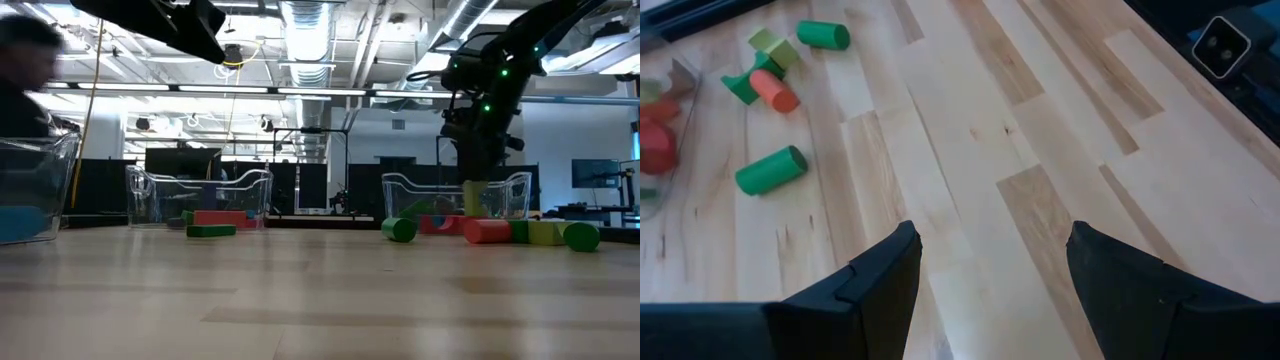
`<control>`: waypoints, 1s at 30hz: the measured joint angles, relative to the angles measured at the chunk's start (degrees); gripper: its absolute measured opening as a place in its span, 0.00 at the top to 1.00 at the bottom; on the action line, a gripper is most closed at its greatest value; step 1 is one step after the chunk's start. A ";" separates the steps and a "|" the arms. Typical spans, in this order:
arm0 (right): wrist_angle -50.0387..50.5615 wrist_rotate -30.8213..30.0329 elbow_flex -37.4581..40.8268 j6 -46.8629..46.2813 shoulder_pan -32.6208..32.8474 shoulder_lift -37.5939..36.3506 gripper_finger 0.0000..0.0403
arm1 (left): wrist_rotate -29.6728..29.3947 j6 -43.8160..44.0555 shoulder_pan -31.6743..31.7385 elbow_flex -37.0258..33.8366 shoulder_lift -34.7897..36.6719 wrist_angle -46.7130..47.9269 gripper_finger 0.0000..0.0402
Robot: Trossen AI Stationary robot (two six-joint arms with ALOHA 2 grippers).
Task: Sort blocks by size
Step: Put the green rectangular block into the top left transparent bin
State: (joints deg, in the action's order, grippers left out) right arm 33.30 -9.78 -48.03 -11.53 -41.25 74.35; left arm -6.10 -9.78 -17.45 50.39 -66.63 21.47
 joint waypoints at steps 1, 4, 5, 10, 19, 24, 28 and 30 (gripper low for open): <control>-0.13 0.00 0.00 0.01 0.00 0.01 0.43 | -0.23 0.00 0.00 0.00 0.00 0.04 0.40; -0.81 -0.01 0.00 0.09 0.00 0.00 0.41 | -0.61 0.19 0.00 0.00 0.00 0.09 0.40; -1.12 0.00 0.00 0.13 0.00 -0.07 0.41 | -0.66 0.31 0.00 0.00 0.00 0.12 0.40; -3.16 -0.12 0.00 0.11 0.00 -0.15 0.41 | -5.17 1.44 0.00 0.00 0.00 1.26 0.40; -6.81 -0.42 0.00 0.85 0.01 -0.17 0.41 | -9.23 5.24 2.29 -4.08 -0.02 0.75 0.40; -8.40 -0.57 0.00 1.61 1.37 -0.89 0.41 | -9.25 7.50 4.09 -8.59 -0.04 -3.99 0.40; -9.76 -0.57 -0.41 3.39 3.90 -2.67 0.41 | -9.79 9.34 5.54 -10.89 -0.02 -7.86 0.40; -10.31 -0.59 -1.24 4.25 5.71 -3.68 0.41 | -10.58 9.80 6.29 -12.11 -0.02 -9.24 0.40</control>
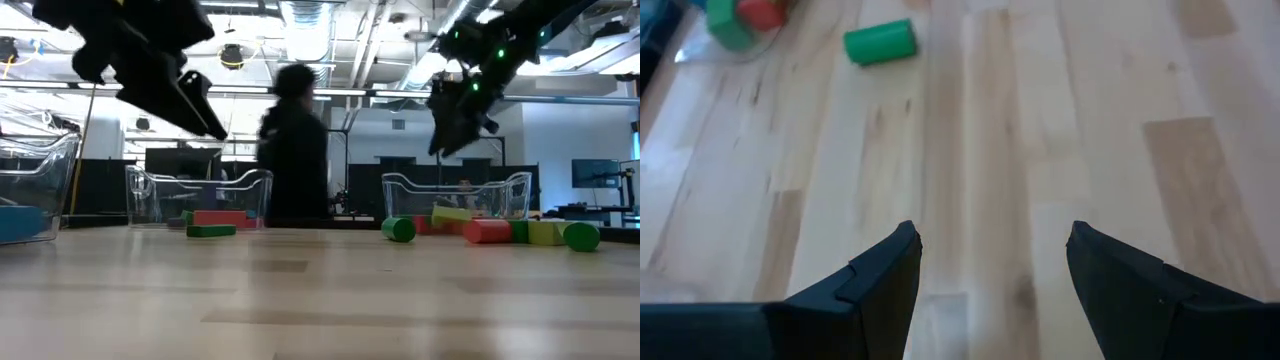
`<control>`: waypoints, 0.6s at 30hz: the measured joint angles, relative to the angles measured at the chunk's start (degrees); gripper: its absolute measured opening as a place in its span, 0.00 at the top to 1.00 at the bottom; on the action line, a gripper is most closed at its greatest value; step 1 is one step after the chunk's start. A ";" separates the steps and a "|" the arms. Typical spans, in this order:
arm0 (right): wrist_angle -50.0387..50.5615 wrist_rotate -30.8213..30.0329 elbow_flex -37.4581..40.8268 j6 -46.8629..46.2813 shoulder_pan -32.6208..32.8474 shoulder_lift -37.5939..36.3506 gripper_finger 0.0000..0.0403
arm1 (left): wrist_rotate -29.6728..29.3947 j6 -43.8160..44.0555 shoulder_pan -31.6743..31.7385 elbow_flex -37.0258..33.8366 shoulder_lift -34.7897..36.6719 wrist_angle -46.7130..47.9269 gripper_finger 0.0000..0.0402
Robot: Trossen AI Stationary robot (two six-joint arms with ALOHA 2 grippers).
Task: Sort blocks by size
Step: Put the green rectangular block into the top left transparent bin
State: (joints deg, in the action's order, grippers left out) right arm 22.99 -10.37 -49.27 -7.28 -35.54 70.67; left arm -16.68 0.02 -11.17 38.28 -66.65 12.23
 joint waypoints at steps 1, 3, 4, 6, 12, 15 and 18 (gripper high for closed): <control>-0.15 0.00 -0.40 0.10 1.03 -0.59 0.41 | -0.18 0.07 0.39 -0.28 -0.02 -0.02 0.40; -0.87 0.00 -0.96 0.21 3.12 -1.69 0.41 | -0.33 0.02 1.21 -0.30 -0.02 -0.20 0.40; -1.39 0.00 -1.05 0.23 4.22 -2.20 0.41 | -0.36 -0.05 1.53 -0.30 0.00 -0.36 0.40; -2.76 0.02 -1.05 0.23 6.30 -3.21 0.41 | -0.40 -0.14 1.98 -0.30 0.00 -0.43 0.40; -3.91 -0.04 -1.10 0.04 12.28 -5.23 0.41 | -0.40 -1.72 2.57 -0.30 0.00 -1.10 0.40; -3.79 -0.06 -1.10 -0.20 15.20 -5.48 0.41 | -0.40 -2.11 2.87 -0.30 0.00 -1.38 0.40; -3.74 -0.09 -1.10 -0.21 18.34 -5.48 0.41 | -0.32 -2.52 3.03 -0.30 0.00 -2.31 0.40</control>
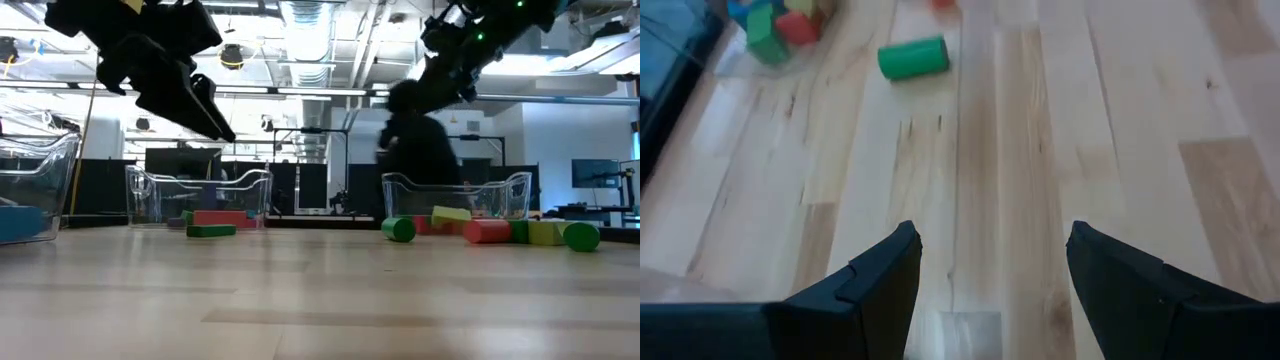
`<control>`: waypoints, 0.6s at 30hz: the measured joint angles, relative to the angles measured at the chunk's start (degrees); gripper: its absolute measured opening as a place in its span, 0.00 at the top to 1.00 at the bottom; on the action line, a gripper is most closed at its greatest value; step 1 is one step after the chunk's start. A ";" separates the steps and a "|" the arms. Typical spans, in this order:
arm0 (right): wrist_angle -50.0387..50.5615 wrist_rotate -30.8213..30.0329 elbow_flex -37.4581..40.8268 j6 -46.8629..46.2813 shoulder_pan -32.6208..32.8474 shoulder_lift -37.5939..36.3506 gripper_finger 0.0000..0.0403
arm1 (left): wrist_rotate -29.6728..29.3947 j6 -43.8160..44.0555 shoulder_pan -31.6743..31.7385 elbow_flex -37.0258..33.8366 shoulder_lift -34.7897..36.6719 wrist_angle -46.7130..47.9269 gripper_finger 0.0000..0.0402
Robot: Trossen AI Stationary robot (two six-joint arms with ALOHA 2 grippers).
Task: Sort blocks by size
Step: Put the green rectangular block into the top left transparent bin
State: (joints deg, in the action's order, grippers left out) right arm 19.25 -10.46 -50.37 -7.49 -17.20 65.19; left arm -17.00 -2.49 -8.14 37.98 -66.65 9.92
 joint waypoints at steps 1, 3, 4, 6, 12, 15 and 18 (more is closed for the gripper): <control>-0.02 -0.02 0.00 -0.06 1.04 0.00 0.41 | 0.02 -0.05 0.00 0.02 0.00 -0.78 0.40; -0.02 -0.08 0.00 -0.79 3.22 0.00 0.41 | 0.12 -0.05 0.00 0.07 0.00 -1.56 0.40; -0.01 -0.11 0.00 -1.21 4.15 0.00 0.41 | 0.13 -0.07 0.00 0.07 0.00 -1.76 0.40; -0.01 -0.12 0.00 -1.76 6.17 0.00 0.41 | 0.13 -0.06 0.00 0.07 0.00 -1.82 0.40; 0.37 -3.34 0.00 -3.11 12.38 0.55 0.41 | -6.49 3.58 0.24 0.07 0.00 -1.51 0.40; 0.24 -5.61 -0.02 -3.19 15.36 1.42 0.41 | -10.70 8.35 3.20 0.09 0.00 1.36 0.40; 0.12 -7.03 -0.02 -3.19 17.54 2.57 0.41 | -7.16 14.42 8.23 0.09 -0.19 5.11 0.40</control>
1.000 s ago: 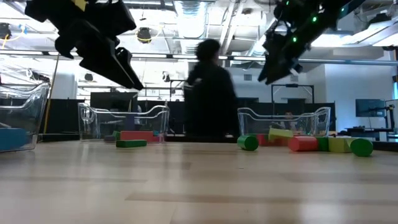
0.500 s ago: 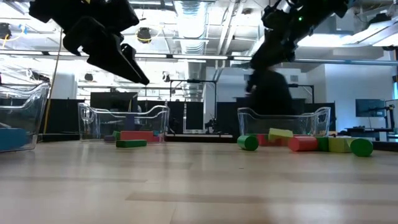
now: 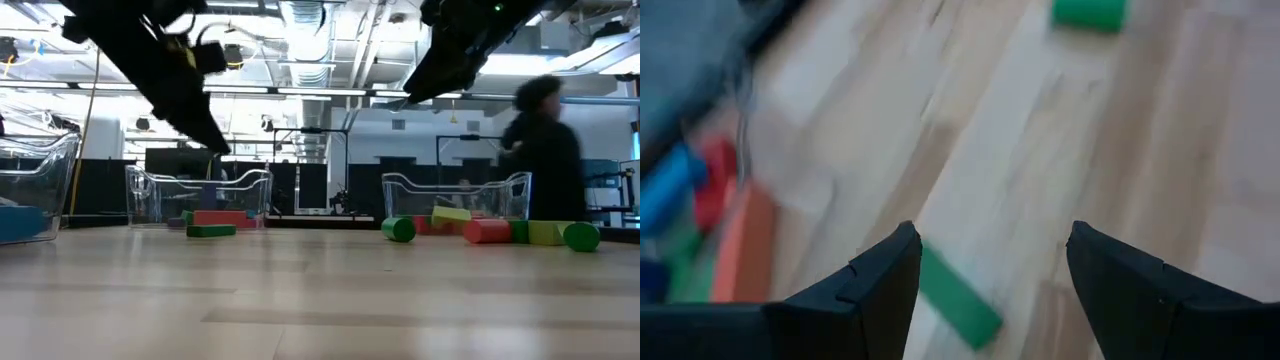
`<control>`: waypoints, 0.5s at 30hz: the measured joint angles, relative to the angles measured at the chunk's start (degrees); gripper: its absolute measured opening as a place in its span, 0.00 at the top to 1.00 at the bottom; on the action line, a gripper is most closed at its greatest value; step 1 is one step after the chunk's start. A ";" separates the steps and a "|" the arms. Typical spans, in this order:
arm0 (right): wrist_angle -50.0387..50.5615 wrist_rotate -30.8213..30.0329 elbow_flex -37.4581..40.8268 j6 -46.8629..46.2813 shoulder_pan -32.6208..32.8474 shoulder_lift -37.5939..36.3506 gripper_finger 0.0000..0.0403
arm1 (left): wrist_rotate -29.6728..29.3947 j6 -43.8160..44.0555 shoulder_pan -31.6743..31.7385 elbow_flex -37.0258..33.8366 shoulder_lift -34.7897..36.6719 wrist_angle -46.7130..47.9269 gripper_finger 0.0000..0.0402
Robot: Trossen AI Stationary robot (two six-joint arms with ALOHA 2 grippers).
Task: Sort blocks by size
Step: Put the green rectangular block into the top left transparent bin
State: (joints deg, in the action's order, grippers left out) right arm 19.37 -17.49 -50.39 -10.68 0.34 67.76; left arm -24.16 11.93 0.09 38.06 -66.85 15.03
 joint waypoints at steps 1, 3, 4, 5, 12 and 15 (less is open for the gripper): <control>-0.07 -0.44 0.00 0.00 0.53 0.13 0.41 | 1.33 1.88 1.55 0.00 -0.45 0.96 0.40; -0.04 -0.68 0.00 -0.03 1.35 0.47 0.41 | 3.17 4.34 4.60 0.00 -1.51 2.77 0.40; -0.65 -0.71 0.00 -0.25 1.67 0.72 0.41 | 3.34 4.90 5.75 0.00 -2.20 3.21 0.40; -0.73 -0.71 -0.02 -0.48 1.84 0.84 0.41 | 3.39 5.17 6.76 0.00 -2.82 3.32 0.40; -0.60 -0.73 -0.02 -1.51 3.29 2.02 0.41 | 8.72 5.72 11.78 0.51 -11.26 3.29 0.40; -0.72 -0.73 -0.02 -1.51 3.94 2.02 0.41 | 12.55 5.66 12.61 1.06 -15.43 1.76 0.40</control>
State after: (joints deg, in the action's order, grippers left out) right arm 18.65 -18.22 -50.41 -12.19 4.28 69.78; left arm -11.61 17.59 12.70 39.13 -82.27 16.79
